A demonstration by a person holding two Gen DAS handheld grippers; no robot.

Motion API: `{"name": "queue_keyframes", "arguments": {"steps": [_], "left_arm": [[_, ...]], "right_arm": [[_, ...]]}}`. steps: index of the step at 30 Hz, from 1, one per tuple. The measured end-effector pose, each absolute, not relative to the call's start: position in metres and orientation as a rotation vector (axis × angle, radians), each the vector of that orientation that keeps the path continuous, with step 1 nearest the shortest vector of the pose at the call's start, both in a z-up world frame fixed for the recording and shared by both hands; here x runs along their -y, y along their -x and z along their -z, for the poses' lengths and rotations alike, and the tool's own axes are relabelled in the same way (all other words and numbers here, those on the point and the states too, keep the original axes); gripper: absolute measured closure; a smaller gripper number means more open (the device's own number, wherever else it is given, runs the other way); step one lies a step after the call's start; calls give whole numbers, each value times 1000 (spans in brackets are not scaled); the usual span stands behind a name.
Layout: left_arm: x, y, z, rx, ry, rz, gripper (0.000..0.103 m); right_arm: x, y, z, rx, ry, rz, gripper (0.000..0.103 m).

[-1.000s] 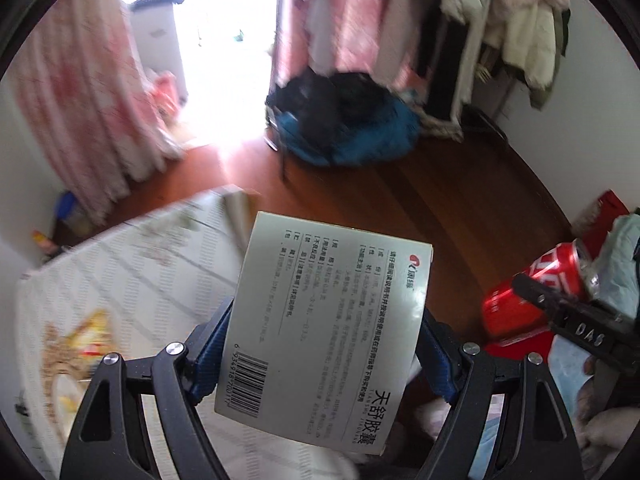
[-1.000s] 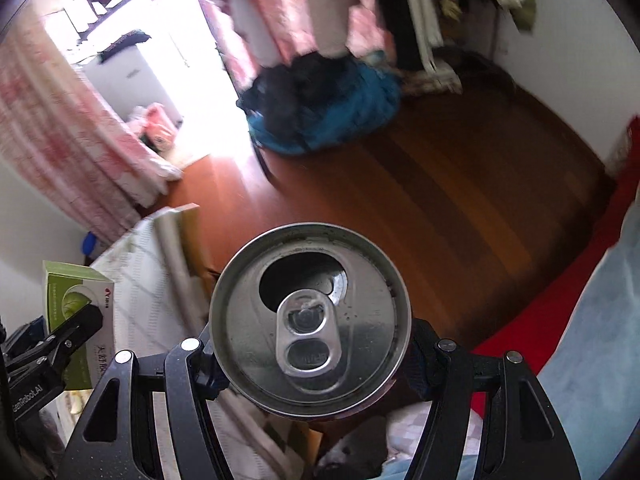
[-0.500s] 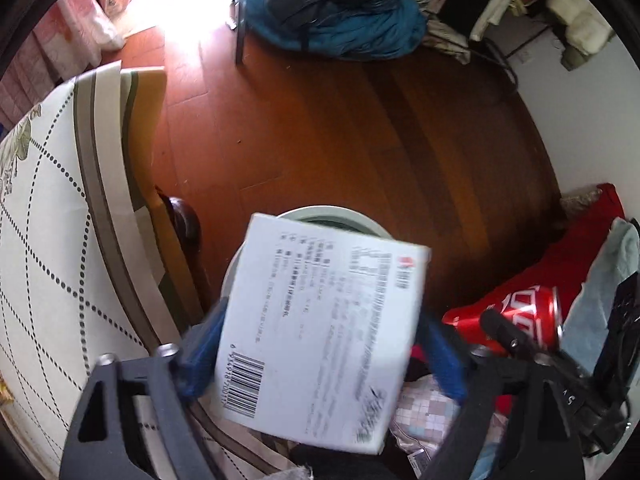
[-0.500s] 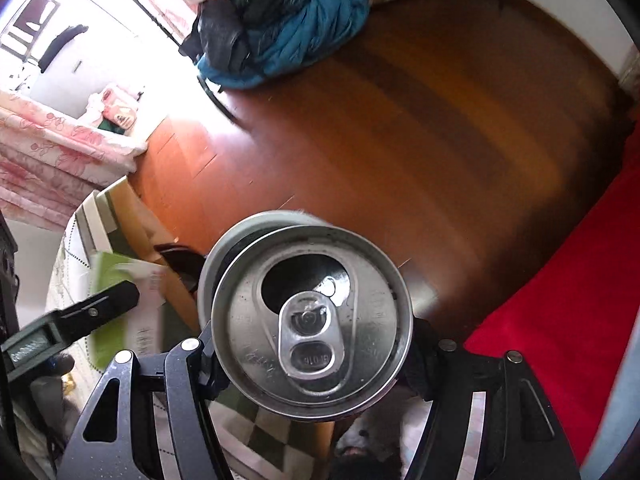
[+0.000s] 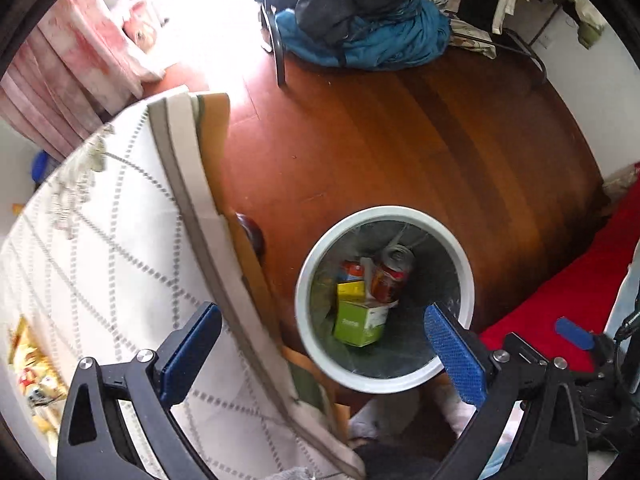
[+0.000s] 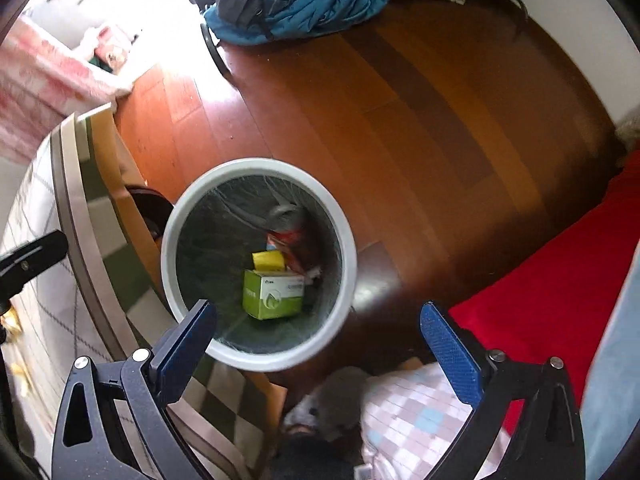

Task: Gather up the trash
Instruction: 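Carry the can and medicine box over the bin and open both tools, then move both open tools back over the table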

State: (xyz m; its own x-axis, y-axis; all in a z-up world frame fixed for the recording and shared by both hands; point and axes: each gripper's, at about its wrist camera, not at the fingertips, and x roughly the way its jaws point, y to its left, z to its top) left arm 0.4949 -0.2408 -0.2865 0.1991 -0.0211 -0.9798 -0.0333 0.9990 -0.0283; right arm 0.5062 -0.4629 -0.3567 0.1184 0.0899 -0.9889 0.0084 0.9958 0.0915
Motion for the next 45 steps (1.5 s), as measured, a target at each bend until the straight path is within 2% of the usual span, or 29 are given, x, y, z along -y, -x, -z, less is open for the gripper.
{"name": "queue_keyframes", "arguments": {"steps": [17, 36, 45], "left_arm": [[238, -445, 254, -1318, -16, -62, 0], [218, -365, 136, -1067, 26, -72, 0], [178, -316, 100, -968, 63, -165, 0]], "right_arm": [[452, -460, 302, -1419, 6, -50, 0], [443, -388, 155, -1195, -46, -86, 0], [417, -347, 109, -1105, -146, -141, 0]]}}
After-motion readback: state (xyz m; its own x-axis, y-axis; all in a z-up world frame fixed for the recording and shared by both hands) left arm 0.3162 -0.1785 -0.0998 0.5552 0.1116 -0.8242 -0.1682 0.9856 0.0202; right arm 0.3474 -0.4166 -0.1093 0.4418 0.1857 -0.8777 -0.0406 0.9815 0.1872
